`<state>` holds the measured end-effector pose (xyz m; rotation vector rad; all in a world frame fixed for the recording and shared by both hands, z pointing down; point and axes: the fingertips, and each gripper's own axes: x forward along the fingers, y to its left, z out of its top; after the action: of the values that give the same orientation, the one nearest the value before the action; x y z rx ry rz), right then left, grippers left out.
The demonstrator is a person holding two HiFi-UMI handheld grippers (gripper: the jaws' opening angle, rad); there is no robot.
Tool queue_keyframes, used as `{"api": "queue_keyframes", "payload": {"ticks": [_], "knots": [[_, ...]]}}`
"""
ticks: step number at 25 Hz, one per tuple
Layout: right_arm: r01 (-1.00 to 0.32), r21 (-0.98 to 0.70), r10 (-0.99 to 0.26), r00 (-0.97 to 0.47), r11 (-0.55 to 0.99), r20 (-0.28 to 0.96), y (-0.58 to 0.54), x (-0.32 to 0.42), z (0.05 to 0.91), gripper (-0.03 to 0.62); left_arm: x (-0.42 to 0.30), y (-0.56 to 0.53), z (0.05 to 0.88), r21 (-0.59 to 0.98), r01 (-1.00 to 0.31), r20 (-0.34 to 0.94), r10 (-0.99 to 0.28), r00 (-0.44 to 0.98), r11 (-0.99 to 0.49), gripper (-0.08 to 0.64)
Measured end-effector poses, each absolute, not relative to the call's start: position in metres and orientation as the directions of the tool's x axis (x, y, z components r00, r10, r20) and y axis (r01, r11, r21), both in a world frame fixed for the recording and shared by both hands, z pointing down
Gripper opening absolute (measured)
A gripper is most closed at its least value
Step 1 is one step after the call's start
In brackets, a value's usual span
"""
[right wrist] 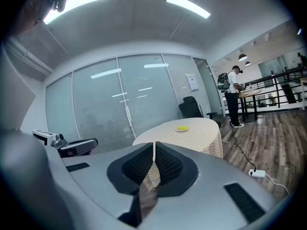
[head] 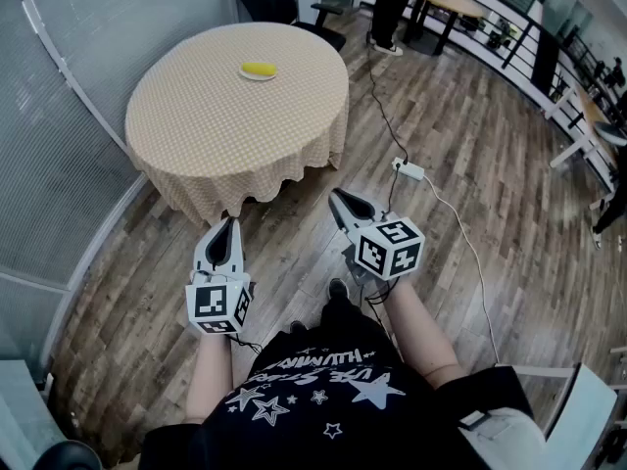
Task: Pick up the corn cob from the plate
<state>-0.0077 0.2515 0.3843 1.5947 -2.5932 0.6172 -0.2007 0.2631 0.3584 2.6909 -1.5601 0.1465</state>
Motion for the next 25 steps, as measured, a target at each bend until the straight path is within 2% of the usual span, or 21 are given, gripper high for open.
{"api": "queue_keyframes", "payload": {"ticks": [6, 20, 23, 25], "knots": [[-0.877, -0.267, -0.859, -0.459, 0.399, 0.225, 0.239, -0.003, 0.374, 0.035, -0.190, 0.254, 0.353, -0.023, -0.854, 0.067, -0.854, 0.517, -0.519, 0.008], [-0.880, -0.236, -0.859, -0.462, 0.413, 0.220, 0.239, -0.014, 0.376, 0.035, -0.200, 0.261, 0.368, 0.004, -0.838, 0.150, -0.829, 0.539, -0.545, 0.008], [-0.875, -0.253, -0.864, -0.464, 0.413, 0.194, 0.247, -0.009, 0.375, 0.035, -0.198, 0.262, 0.367, -0.002, -0.834, 0.112, -0.829, 0.548, -0.552, 0.008], [-0.876, -0.266, -0.869, -0.458, 0.403, 0.190, 0.252, 0.000, 0.377, 0.036, -0.196, 0.263, 0.360, -0.028, -0.854, 0.039, -0.855, 0.518, -0.519, 0.008]]}}
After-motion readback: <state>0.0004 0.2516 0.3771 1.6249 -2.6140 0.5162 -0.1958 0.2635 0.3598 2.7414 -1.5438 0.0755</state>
